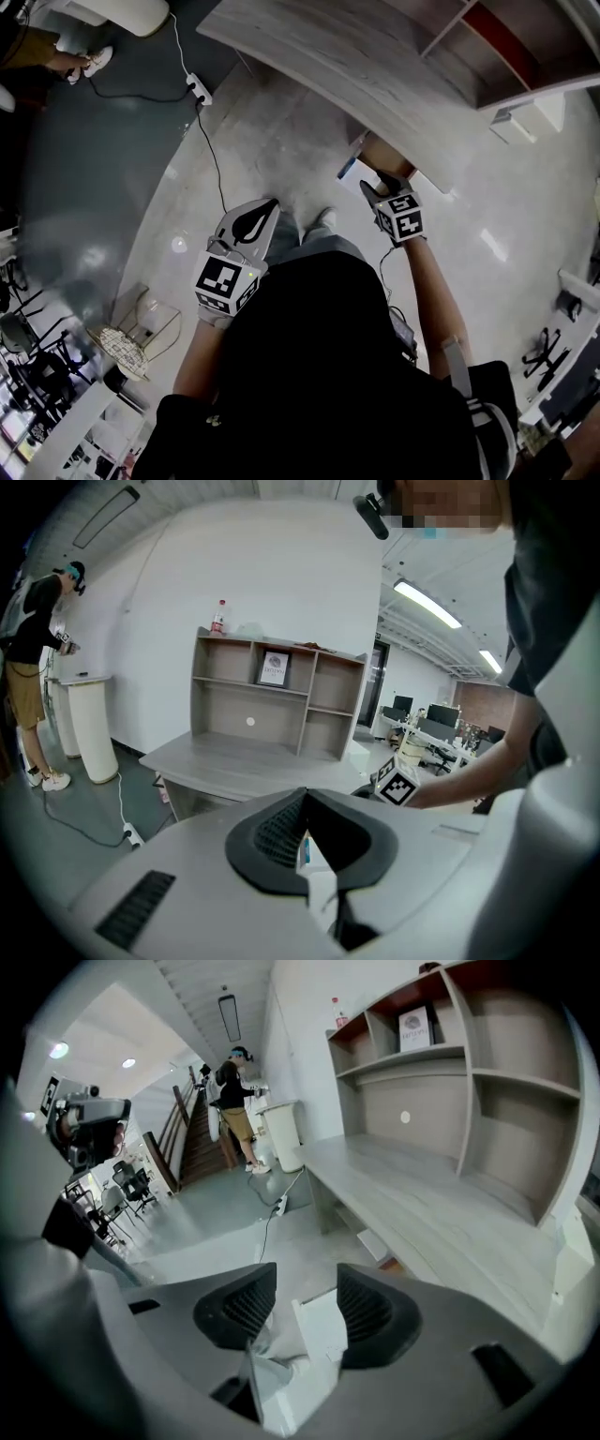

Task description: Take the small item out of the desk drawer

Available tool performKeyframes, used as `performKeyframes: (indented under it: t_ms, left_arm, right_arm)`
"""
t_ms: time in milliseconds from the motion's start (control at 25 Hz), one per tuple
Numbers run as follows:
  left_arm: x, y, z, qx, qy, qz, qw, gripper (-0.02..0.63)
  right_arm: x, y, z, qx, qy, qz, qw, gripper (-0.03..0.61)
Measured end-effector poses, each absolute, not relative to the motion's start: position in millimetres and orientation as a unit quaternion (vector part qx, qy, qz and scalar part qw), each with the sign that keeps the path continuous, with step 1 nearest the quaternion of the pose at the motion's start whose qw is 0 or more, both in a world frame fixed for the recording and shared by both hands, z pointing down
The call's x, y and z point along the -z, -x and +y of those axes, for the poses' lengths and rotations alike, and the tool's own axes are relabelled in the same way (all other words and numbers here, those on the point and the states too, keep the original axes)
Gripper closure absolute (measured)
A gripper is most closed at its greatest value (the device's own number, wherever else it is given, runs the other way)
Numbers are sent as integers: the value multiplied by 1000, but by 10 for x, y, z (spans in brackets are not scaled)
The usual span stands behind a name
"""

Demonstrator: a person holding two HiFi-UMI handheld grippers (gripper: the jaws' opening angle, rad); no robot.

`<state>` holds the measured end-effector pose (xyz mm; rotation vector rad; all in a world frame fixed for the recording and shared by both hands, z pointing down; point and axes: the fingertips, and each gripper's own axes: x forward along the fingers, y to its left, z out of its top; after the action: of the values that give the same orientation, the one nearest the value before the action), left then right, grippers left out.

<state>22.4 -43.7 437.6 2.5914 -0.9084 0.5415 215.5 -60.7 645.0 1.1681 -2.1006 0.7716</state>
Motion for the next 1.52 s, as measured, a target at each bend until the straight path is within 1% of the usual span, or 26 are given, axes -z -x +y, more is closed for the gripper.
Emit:
performKeyframes:
  t_ms: [120,520,640,1080,1360,1440,1520]
  left_arm:
    - [-4414,-196,-497,-199,-911,-318,172,604]
    - [-4591,156,-738,-214,-891,-350,195,604]
    - [-4678,256,-821,-218,-884,-361,204,604]
    - [-4758,490,-829,-230,-858,-399,226,606]
    - [-4752,632,-787,-231,-849,-414,233,604]
    - [-4748,640,-774,-229,-850,-414,232,604]
    - [-4760,645,-761,-228,-852,-412,229,604]
  right_arm:
    - [-6802,-2148,-671,-307,-410,-793,331,343]
    - [-7783,-2104,-853,-343,-323,-777,418,264]
    - [-8037,-2106,-919,-352,-306,-772,432,264]
    - [-8491,-2079,-900,-375,-211,-765,480,264]
    - [-8564,-2037,-833,-361,-167,-764,509,262]
    - [-8536,-2029,-830,-345,-161,-767,516,270]
    - [-8508,-2012,-828,-319,-153,-775,523,302]
